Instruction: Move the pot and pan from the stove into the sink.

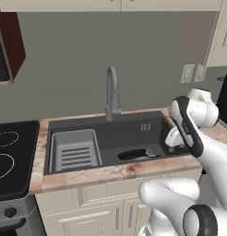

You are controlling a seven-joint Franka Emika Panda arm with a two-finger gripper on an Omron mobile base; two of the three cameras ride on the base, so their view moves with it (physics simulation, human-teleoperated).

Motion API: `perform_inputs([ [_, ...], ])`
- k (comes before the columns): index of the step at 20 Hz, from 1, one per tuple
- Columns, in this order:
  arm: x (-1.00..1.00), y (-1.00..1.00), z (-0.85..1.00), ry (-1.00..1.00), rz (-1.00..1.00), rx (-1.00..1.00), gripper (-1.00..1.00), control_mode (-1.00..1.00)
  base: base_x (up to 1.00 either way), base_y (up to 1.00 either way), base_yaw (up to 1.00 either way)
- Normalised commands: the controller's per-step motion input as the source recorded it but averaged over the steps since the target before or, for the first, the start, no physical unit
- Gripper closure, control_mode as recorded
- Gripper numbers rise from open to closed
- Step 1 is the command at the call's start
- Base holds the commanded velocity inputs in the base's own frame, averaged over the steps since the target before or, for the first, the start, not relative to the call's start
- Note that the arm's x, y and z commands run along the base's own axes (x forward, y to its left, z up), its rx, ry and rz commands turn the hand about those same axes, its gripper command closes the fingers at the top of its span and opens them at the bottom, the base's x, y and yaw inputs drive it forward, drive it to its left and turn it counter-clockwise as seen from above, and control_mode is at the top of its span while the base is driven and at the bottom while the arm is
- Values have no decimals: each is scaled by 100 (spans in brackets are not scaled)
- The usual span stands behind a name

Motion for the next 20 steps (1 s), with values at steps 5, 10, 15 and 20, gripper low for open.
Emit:
perform_inputs([
  [5, -41, 0, 0, -49, 0, 2, -100, -100, 0, 0, 0],
  [10, -20, -2, 3, -24, 0, 3, -100, -100, 0, 0, 0],
  [15, 0, 0, 0, 0, 0, 0, -100, 100, -2, 0, 0],
  [20, 0, 0, 0, 0, 0, 0, -100, 100, -50, 5, 0],
])
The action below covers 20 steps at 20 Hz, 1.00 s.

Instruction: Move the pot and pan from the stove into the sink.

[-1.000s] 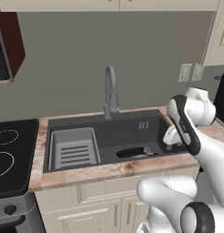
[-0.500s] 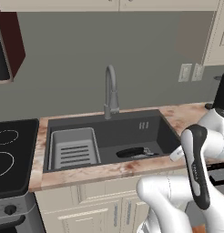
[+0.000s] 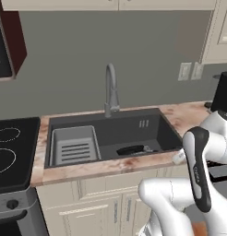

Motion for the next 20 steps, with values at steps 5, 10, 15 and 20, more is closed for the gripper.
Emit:
perform_inputs([
  [5, 0, 0, 0, 0, 0, 0, -100, 100, -40, 41, 0],
  [10, 0, 0, 0, 0, 0, 0, -100, 100, -22, 77, 0],
  [15, 0, 0, 0, 0, 0, 0, -100, 100, -14, 96, -1],
  [20, 0, 0, 0, 0, 0, 0, -100, 100, -17, 94, 0],
])
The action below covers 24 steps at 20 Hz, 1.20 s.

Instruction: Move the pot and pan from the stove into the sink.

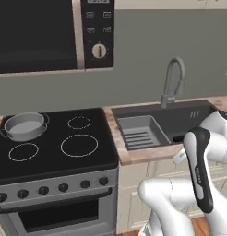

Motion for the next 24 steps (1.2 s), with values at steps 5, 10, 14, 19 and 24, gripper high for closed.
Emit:
perform_inputs([
  [5, 0, 0, 0, 0, 0, 0, -100, 100, -15, 89, 0],
  [10, 0, 0, 0, 0, 0, 0, -100, 100, -14, 82, 0],
  [14, 0, 0, 0, 0, 0, 0, -100, 100, -5, 69, -1],
  [19, 0, 0, 0, 0, 0, 0, -100, 100, 0, 52, 0],
  [24, 0, 0, 0, 0, 0, 0, -100, 100, 17, 62, 0],
])
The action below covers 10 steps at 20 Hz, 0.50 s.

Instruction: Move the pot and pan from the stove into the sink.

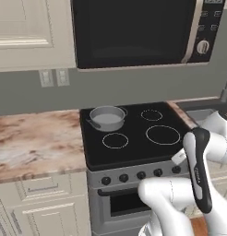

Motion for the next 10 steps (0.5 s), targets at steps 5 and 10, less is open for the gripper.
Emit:
perform_inputs([
  [5, 0, 0, 0, 0, 0, 0, -100, 100, 37, 61, -3],
  [10, 0, 0, 0, 0, 0, 0, -100, 100, 53, 56, -6],
])
